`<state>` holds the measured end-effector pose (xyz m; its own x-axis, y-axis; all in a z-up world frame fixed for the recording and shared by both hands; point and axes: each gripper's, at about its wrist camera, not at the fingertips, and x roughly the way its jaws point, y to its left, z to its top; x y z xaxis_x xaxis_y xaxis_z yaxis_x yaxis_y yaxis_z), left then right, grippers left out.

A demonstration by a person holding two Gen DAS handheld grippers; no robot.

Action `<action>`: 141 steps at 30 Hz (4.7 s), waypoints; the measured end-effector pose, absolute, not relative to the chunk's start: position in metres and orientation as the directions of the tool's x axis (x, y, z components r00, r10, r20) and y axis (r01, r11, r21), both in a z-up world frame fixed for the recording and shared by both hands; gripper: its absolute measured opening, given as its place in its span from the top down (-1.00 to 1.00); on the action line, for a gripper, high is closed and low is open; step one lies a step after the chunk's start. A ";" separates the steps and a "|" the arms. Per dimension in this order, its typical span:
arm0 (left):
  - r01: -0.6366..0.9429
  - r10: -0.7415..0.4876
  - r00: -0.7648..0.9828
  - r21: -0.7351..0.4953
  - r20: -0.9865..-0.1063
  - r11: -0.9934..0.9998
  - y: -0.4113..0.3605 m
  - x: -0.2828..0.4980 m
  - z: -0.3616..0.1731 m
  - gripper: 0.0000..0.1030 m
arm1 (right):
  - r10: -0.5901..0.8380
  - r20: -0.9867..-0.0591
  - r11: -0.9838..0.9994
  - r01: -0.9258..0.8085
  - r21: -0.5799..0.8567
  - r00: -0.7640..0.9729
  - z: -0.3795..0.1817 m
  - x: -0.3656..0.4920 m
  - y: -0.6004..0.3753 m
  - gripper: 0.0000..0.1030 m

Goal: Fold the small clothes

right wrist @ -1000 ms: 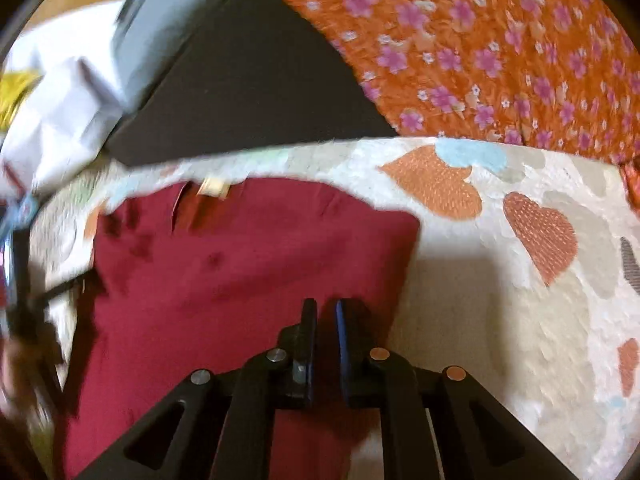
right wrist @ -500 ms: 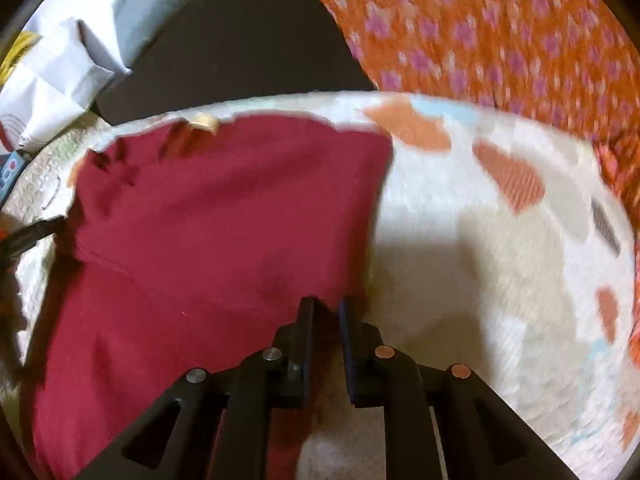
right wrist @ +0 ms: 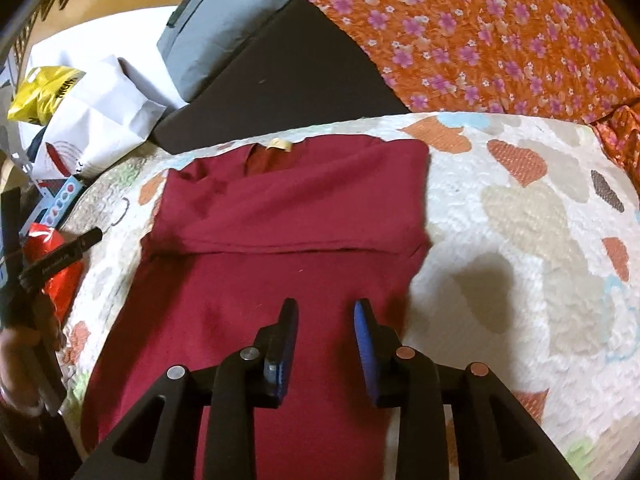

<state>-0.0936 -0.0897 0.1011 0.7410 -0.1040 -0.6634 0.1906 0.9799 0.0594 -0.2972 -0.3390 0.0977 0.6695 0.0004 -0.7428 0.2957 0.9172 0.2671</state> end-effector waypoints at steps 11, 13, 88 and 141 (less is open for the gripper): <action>0.201 -0.109 0.720 0.056 -0.686 0.978 -0.079 -0.126 0.092 -0.95 | 0.030 -0.755 0.919 0.280 0.279 0.655 0.095 -0.308 -0.321 0.44; 0.202 -0.104 0.715 0.062 -0.691 0.977 -0.077 -0.128 0.090 -0.95 | 0.031 -0.762 0.918 0.283 0.278 0.647 0.093 -0.312 -0.319 0.44; 0.402 -0.369 0.564 -0.145 -0.739 0.904 -0.151 0.037 0.069 -0.05 | 0.093 -0.758 0.915 0.245 0.321 0.645 0.089 -0.214 -0.359 0.18; 0.274 -0.206 0.622 -0.036 -0.755 0.961 -0.105 -0.060 0.091 -0.02 | -0.077 -0.828 0.863 0.452 0.224 0.556 0.065 -0.254 -0.410 0.13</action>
<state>-0.0597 -0.1049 0.0911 0.6224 -0.2056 -0.7552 0.2738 0.9611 -0.0360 -0.2545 -0.4102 0.0652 0.5559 -0.0766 -0.8277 0.4523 0.8633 0.2239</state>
